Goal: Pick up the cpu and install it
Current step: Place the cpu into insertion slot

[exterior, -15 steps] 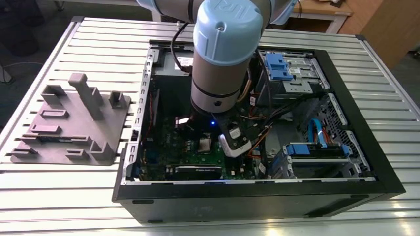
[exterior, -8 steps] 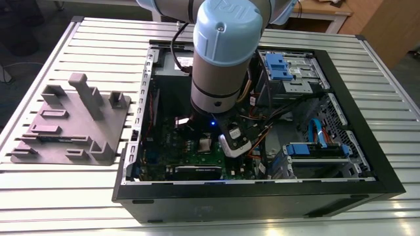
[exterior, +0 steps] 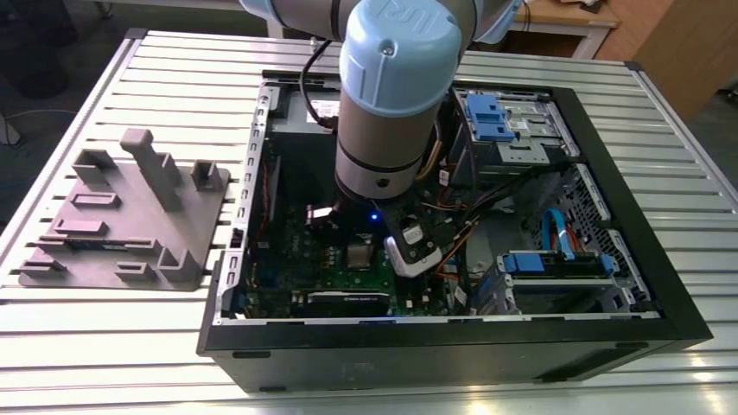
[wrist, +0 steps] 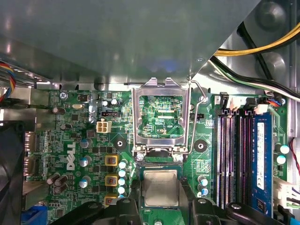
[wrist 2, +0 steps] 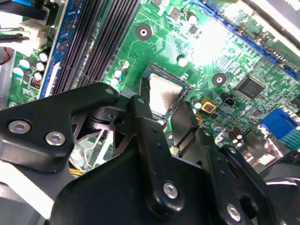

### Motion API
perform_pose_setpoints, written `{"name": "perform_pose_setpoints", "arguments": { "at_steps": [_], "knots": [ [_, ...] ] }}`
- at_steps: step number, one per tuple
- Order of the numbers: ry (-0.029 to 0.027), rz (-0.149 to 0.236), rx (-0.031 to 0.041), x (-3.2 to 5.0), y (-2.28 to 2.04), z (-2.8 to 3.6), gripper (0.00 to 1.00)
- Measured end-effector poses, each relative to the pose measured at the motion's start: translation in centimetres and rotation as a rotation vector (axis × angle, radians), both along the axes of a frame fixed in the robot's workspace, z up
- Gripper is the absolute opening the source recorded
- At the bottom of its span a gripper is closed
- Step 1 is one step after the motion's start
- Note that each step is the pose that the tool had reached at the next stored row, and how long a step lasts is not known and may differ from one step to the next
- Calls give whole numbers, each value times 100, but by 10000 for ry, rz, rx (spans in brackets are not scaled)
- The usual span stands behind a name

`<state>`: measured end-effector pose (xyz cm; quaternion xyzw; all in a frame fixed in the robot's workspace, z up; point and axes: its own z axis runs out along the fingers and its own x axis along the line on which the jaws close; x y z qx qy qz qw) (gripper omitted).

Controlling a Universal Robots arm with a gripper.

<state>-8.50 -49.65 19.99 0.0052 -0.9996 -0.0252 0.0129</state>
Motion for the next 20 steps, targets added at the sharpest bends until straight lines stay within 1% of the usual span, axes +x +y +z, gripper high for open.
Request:
{"name": "perform_pose_setpoints", "arguments": {
  "at_steps": [2,3,9,10,17,20],
  "knots": [
    [-3,0,0,-1,0,-3,45],
    [-13,-1,5,-3,0,-7,45],
    [-13,0,0,-3,0,-5,46],
    [-12,0,-2,-3,0,-5,52],
    [-13,0,-1,-3,0,-70,52],
    [-12,0,-4,-3,-1,-77,52]
  ]
}}
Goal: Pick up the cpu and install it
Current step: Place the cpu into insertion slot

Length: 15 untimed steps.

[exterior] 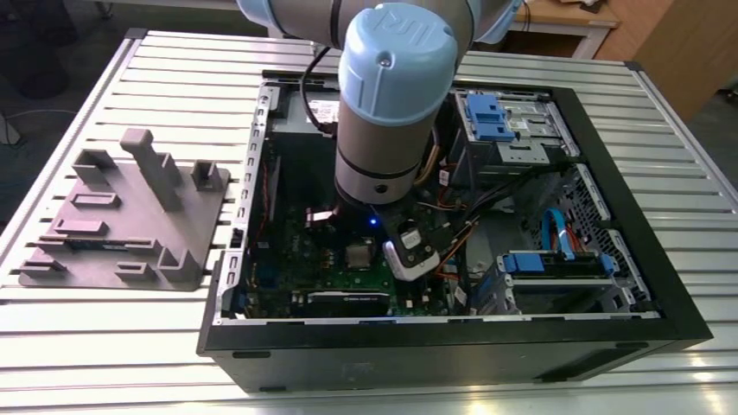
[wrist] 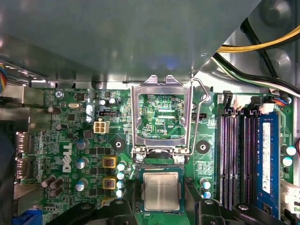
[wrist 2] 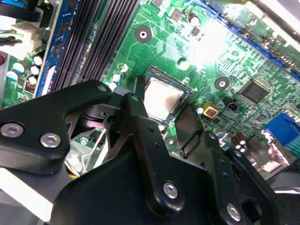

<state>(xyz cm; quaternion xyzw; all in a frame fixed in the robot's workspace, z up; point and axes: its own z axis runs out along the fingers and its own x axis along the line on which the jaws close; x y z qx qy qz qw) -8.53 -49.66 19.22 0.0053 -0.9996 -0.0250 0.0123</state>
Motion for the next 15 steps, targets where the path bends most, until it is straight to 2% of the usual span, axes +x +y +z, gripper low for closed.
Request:
{"name": "perform_pose_setpoints", "arguments": {
  "at_steps": [15],
  "knots": [
    [-1,0,1,0,1,-28,52]
  ]
}}
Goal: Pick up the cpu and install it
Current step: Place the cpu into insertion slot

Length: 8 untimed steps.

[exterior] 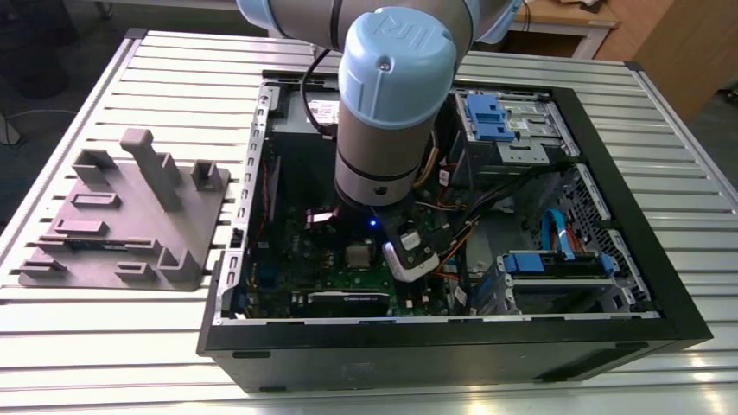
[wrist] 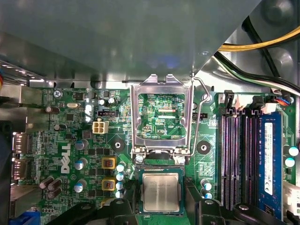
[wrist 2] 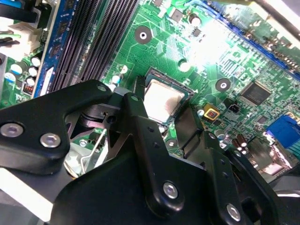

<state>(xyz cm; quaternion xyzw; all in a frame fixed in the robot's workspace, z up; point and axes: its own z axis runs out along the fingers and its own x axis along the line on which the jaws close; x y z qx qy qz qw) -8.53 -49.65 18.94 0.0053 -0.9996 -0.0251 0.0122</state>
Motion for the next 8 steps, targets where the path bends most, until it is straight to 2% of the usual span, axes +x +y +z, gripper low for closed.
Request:
{"name": "perform_pose_setpoints", "arguments": {
  "at_steps": [5,6,8],
  "knots": [
    [-2,2,-2,1,0,0,51],
    [0,1,-2,1,0,0,45],
    [0,1,-2,0,0,0,45]
  ]
}}
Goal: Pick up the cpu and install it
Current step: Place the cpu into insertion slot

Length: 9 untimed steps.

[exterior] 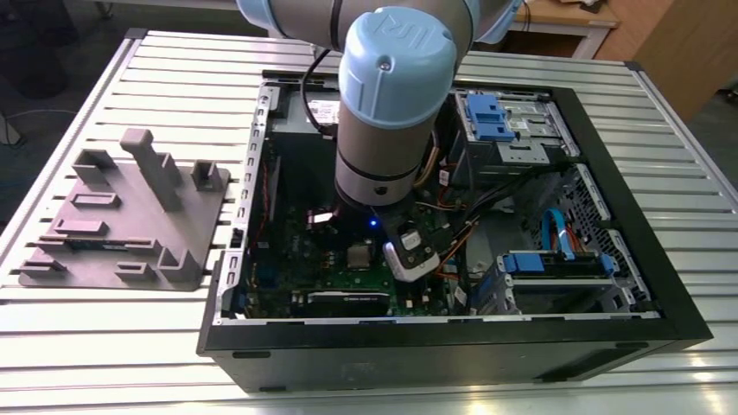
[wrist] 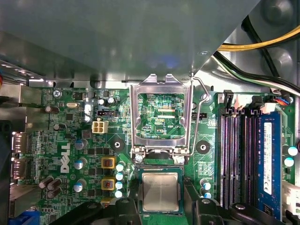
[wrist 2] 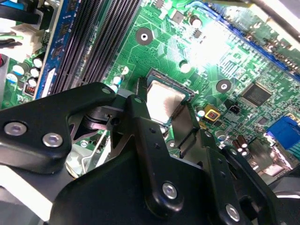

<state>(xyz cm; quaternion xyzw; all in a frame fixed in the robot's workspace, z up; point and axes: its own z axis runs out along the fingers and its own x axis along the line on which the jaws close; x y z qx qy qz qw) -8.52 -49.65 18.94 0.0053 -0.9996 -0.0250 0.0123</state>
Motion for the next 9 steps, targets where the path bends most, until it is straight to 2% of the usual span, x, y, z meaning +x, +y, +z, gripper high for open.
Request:
{"name": "perform_pose_setpoints", "arguments": {
  "at_steps": [9],
  "knots": [
    [0,-1,0,0,0,-1,45]
  ]
}}
